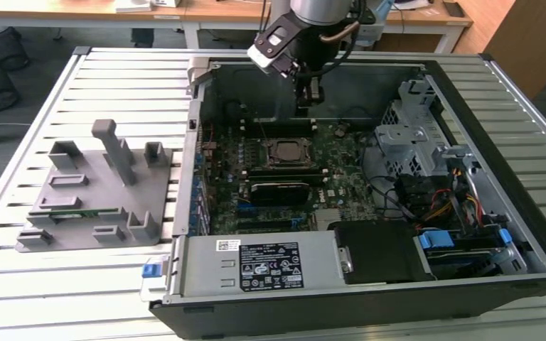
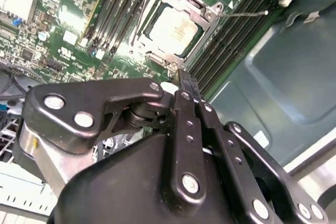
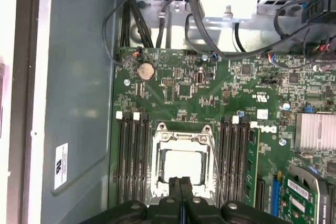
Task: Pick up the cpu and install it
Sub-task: 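Install the first cpu locking lever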
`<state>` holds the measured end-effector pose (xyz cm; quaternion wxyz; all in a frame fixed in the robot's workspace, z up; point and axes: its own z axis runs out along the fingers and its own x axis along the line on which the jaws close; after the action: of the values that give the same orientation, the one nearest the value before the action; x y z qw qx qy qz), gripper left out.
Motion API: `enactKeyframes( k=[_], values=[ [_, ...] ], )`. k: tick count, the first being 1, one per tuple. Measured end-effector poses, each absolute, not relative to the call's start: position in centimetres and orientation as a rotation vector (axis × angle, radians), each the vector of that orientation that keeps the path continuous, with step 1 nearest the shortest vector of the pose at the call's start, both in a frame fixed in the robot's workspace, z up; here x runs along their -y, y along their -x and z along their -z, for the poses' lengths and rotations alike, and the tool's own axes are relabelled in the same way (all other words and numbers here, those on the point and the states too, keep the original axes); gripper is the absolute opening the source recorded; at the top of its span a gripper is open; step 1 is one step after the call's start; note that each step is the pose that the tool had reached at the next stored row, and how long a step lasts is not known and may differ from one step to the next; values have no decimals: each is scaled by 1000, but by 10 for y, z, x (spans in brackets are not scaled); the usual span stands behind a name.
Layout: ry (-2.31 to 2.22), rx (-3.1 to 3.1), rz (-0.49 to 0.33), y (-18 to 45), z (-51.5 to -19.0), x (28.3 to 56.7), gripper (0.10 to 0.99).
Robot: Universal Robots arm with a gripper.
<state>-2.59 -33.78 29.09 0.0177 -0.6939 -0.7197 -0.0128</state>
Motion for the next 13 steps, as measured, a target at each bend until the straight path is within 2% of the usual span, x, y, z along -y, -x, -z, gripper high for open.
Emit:
enactKeyframes(
  k=[13],
  values=[
    [2007,2369,35,26,-291,338,106]
  ],
)
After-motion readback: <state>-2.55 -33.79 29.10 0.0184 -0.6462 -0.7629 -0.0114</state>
